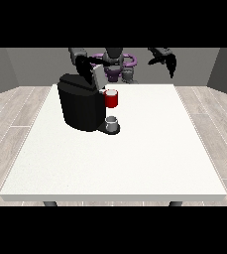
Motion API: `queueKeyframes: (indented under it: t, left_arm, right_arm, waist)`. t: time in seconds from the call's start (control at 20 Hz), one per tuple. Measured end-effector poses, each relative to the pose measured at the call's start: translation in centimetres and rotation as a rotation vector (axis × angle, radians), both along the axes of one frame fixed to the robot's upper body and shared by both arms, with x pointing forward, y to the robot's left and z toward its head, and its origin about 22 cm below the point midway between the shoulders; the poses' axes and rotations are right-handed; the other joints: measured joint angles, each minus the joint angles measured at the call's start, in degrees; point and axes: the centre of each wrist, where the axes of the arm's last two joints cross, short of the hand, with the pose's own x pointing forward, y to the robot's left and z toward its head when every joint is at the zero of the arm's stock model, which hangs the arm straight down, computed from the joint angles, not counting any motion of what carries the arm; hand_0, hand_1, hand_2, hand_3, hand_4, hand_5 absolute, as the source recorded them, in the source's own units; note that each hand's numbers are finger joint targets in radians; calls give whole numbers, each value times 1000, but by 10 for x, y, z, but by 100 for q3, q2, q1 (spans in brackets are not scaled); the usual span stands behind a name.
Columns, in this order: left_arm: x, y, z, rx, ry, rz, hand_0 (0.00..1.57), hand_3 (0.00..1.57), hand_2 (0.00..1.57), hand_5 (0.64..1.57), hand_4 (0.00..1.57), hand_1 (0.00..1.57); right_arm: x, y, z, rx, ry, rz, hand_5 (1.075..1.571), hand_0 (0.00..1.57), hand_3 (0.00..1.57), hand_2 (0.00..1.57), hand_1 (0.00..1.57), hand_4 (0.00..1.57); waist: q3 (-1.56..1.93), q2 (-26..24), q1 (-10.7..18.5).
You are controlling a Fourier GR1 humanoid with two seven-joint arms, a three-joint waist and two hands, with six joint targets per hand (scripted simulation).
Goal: Insert the coffee pod into the coffee machine and close the lid
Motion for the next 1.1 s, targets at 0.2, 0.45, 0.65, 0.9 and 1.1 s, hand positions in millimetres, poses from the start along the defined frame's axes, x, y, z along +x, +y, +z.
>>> queueKeyframes:
  t: [0.2, 0.45, 0.65, 0.9, 1.1]
  left_arm:
    - [-2, -4, -1, 5, 8, -13, 0, 0, 0, 1571, 363, 0]
    - [1, -10, -1, 5, -7, -20, 0, 0, 0, 1571, 330, 0]
    - [4, -14, 1, 16, -12, -26, 0, 0, 0, 1571, 327, 0]
    - [10, -26, 9, 22, -32, -71, 0, 0, 0, 1571, 398, 0]
    - [15, -33, 16, 12, -57, -95, 0, 0, 0, 1571, 439, 0]
  right_arm:
    - [8, 5, 14, -42, -8, 14, 1571, 0, 0, 0, 0, 40]
    - [12, 20, 28, -88, 7, -3, 1571, 0, 0, 0, 0, 0]
    - [12, 24, 38, -114, 13, -19, 1571, 0, 0, 0, 0, 0]
    - [12, 18, 56, -191, 8, -93, 1571, 0, 0, 0, 0, 203]
    - [14, 12, 74, -245, -1, -138, 1571, 0, 0, 0, 0, 274]
  waist:
    - [13, 67, 89]
    - [43, 157, 70]
    - [65, 234, 98]
    - [97, 381, 330]
    - [137, 513, 515]
